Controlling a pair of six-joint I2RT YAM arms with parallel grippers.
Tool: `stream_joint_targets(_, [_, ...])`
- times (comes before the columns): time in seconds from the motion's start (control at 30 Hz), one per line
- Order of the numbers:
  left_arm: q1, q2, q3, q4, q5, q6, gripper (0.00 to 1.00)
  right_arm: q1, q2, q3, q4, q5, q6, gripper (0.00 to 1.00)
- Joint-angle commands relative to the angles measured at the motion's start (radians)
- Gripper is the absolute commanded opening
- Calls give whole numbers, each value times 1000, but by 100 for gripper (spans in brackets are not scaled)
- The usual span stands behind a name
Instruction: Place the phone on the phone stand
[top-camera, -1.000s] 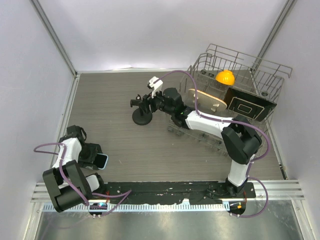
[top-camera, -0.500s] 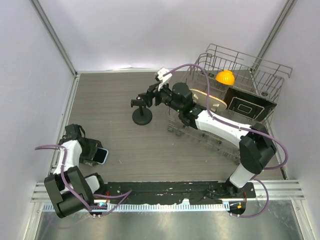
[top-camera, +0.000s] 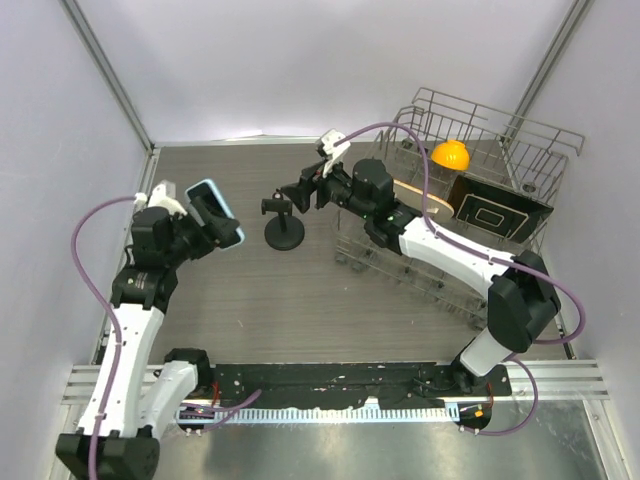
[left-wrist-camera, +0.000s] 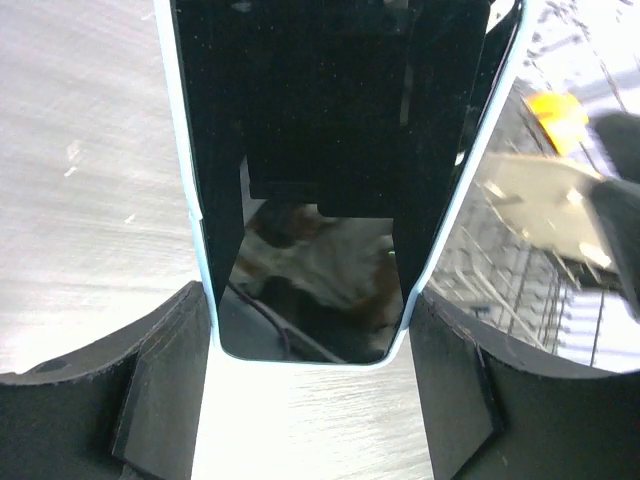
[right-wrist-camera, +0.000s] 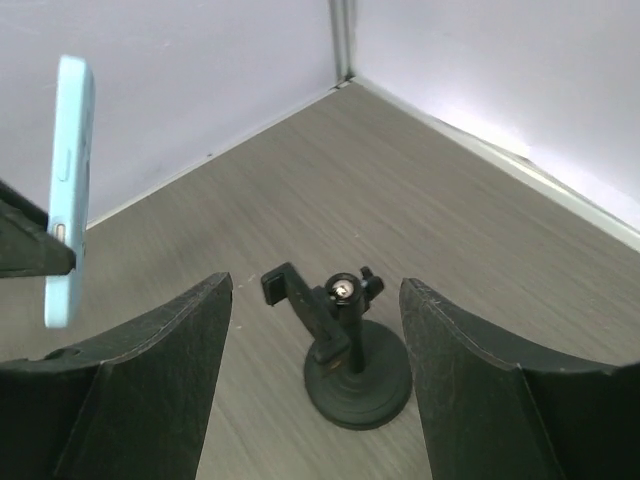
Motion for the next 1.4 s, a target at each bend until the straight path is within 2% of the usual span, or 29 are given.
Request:
stream_joint_targets(0.0, [-178, -11, 123, 44, -172, 210, 0, -26, 9, 161, -83, -196, 102, 74])
stream_joint_targets(0.03, [-219, -7, 130, 41, -199, 227, 0, -32, 37, 201, -166, -256, 123, 74])
stream_joint_targets(0.17, [-308, 8, 149, 44, -261, 280, 0, -40, 111, 364, -349, -312, 190, 74])
stream_joint_targets(0.5, [-501, 49, 176, 46, -404, 379, 0, -8, 144, 456, -398, -417, 253, 73])
stream_joint_targets(0.7, [-563, 66, 198, 46, -471, 409, 0, 24, 219, 573, -547, -437, 201, 62])
stream_joint_targets(1.17, [-635, 88, 221, 43, -537, 427, 0, 43, 249, 608, -567, -519, 184, 41])
stream_joint_targets(1.27, [-637, 92, 226, 46, -520, 409, 0, 43, 244, 599, -526, -545, 212, 28])
stream_joint_targets(1.3, [-637, 95, 232, 38, -510, 403, 0, 43, 238, 584, -486, -555, 219, 10])
stream_joint_targets(1.33, [-637, 100, 248, 30, -494, 396, 13, 43, 230, 572, -461, -554, 230, 1])
stream_joint_targets(1.37, [-635, 103, 258, 23, -480, 377, 24, 43, 221, 555, -434, -546, 242, 1])
